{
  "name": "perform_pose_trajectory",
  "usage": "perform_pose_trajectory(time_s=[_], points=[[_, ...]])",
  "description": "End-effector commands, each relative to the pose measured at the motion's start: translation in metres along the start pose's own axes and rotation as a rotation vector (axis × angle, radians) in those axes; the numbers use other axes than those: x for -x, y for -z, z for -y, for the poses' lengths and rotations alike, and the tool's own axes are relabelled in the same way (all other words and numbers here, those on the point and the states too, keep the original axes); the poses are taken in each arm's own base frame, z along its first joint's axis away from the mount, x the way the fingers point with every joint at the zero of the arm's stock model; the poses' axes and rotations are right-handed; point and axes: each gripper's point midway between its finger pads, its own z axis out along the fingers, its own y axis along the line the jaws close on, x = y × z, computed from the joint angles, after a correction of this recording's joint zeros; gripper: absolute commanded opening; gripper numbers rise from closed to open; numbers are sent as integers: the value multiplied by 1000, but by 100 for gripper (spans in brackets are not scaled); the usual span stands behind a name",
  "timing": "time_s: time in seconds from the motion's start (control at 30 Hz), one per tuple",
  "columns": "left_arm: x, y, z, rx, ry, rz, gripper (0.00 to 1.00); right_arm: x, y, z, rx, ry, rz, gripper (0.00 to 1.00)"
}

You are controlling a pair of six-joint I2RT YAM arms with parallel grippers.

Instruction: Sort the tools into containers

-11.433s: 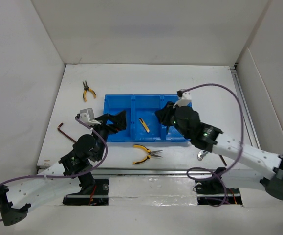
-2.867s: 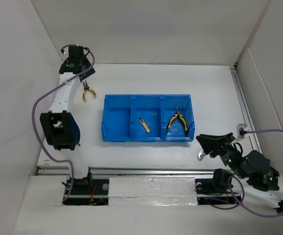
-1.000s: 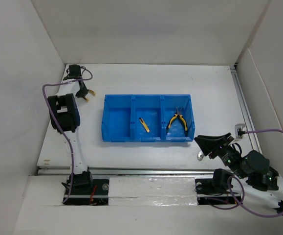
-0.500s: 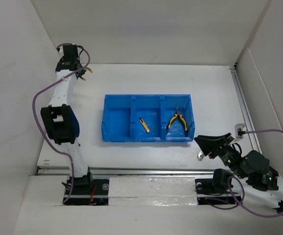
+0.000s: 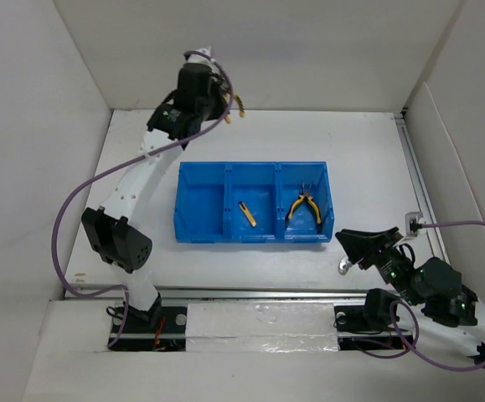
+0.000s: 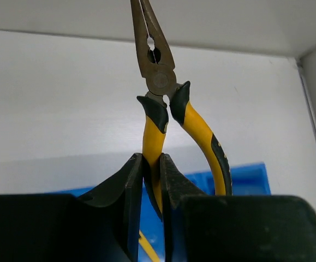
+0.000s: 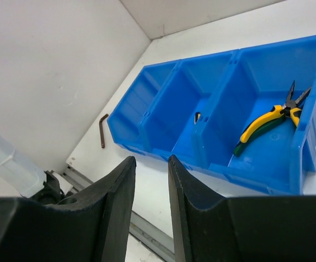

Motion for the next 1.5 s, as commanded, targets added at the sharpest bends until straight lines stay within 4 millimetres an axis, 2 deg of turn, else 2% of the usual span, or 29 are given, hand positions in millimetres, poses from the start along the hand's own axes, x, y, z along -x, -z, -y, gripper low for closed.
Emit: perform_pose_trajectory(time_s=[0.0, 0.03, 0.07, 0.1, 0.13, 0.17, 0.2, 0.23, 0.27, 0.3, 0.33, 0.37, 0.47, 0.63, 0.73, 0.77, 0.8, 0.87, 0.97, 1.0, 1.07, 1.13, 1.47], points=[[3, 39, 50, -158, 5, 71, 0, 33, 19, 9, 6, -120, 134, 35], [-9, 48, 70, -204, -11, 62, 0, 35, 19, 10, -1, -126, 139, 36], [-15, 48, 80, -231, -12, 62, 0, 37, 21, 12, -6, -138, 148, 35], [-37, 43, 85, -239, -29, 24, 0, 37, 22, 15, -20, -150, 153, 35], [-55, 47, 104, -295, -55, -12, 0, 38, 23, 17, -25, -154, 158, 35], [-73, 45, 110, -310, -73, -37, 0, 40, 25, 18, -27, -168, 169, 35], [-87, 52, 127, -342, -93, -54, 0, 41, 25, 20, -34, -175, 175, 35], [-91, 50, 123, -329, -94, -52, 0, 41, 25, 20, -32, -177, 177, 35], [-100, 59, 142, -367, -106, -45, 0, 41, 26, 21, -33, -179, 178, 35], [-117, 59, 144, -365, -121, -66, 0, 41, 25, 23, -48, -183, 179, 35], [-122, 64, 148, -366, -126, -58, 0, 42, 25, 24, -56, -187, 181, 35], [-134, 76, 166, -402, -142, -63, 0, 42, 26, 27, -70, -192, 182, 35], [-157, 85, 177, -397, -162, -71, 0, 44, 28, 36, -113, -219, 200, 35], [-210, 97, 191, -421, -185, -137, 0, 48, 35, 41, -110, -255, 226, 35], [-228, 100, 191, -429, -178, -154, 0, 49, 35, 40, -109, -251, 226, 35], [-227, 100, 193, -436, -154, -147, 0, 49, 34, 39, -107, -250, 223, 35], [-237, 97, 187, -426, -152, -159, 0, 48, 34, 39, -106, -250, 222, 35], [-242, 96, 187, -435, -128, -159, 0, 48, 34, 39, -104, -249, 222, 35], [-261, 90, 185, -420, -141, -190, 0, 48, 34, 38, -98, -245, 220, 35], [-259, 88, 191, -436, -130, -177, 0, 48, 34, 38, -97, -245, 220, 35], [-271, 83, 197, -437, -147, -193, 0, 48, 34, 37, -96, -243, 219, 35], [-275, 86, 208, -444, -154, -195, 0, 48, 34, 37, -94, -241, 219, 35], [-303, 58, 205, -360, -142, -226, 0, 47, 34, 34, -80, -236, 213, 35]])
